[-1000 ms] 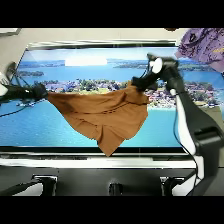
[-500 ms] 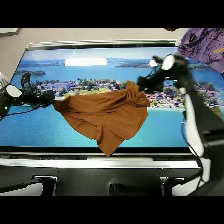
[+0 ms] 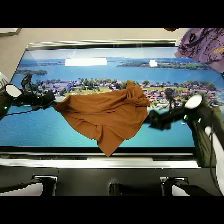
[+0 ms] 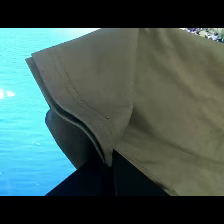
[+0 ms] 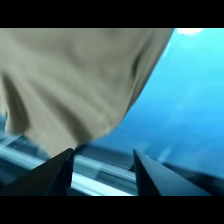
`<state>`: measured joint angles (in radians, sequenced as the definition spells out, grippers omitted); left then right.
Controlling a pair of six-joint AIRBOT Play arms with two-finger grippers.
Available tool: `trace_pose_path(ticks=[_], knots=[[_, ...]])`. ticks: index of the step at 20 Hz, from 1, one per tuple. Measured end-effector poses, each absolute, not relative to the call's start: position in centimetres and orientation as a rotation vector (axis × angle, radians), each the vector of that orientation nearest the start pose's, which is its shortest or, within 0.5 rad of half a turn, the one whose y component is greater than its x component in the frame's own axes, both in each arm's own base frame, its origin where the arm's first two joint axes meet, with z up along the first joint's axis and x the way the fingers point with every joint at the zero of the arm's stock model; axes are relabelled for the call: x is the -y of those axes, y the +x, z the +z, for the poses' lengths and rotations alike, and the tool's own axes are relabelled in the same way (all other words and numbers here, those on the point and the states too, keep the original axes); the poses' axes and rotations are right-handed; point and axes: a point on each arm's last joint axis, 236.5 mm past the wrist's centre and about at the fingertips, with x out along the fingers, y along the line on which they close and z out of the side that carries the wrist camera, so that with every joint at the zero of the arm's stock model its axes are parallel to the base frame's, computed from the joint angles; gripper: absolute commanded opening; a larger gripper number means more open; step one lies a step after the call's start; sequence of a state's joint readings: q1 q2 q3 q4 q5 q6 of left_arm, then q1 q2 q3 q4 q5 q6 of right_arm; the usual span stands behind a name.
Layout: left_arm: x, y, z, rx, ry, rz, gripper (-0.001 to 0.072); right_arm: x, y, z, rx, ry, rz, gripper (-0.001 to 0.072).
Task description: Fold the clothes and pants, and hang the long-sleeved shirts on hangers.
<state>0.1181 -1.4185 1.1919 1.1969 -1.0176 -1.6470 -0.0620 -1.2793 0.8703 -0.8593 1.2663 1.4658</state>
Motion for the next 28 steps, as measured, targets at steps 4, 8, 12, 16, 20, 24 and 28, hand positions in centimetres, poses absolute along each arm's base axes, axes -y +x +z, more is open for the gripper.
trace_pose_path(ticks=[4,8,12,16,20,24,28], knots=[[2.3,43.0,-1.3,-1.211,-0.515,-0.001,0.0017,-16.3,26.9,-6.2,-1.522,0.764,0.426,0.0414],[2.3,43.0,-1.3,-1.213,-0.536,0.013,0.0017,-18.1,26.2,-8.4,-1.523,0.773,0.431,0.04],[2.3,42.9,-1.3,-1.214,-0.549,0.023,0.0017,-19.9,26.0,-9.8,-1.531,0.795,0.457,0.0342],[2.3,43.0,-1.3,-1.214,-0.554,0.026,0.0017,-20.5,26.5,-10.4,-1.508,0.793,0.454,0.0344],[2.3,42.9,-1.3,-1.215,-0.555,0.027,0.0017,-20.0,27.0,-11.1,-1.491,0.767,0.425,0.0345],[2.3,43.0,-1.3,-1.214,-0.555,0.027,0.0017,-19.2,26.9,-11.6,-1.508,0.736,0.38,0.0346],[2.3,43.0,-1.3,-1.214,-0.555,0.028,0.0017,-18.9,27.0,-11.6,-1.514,0.744,0.342,0.0397]])
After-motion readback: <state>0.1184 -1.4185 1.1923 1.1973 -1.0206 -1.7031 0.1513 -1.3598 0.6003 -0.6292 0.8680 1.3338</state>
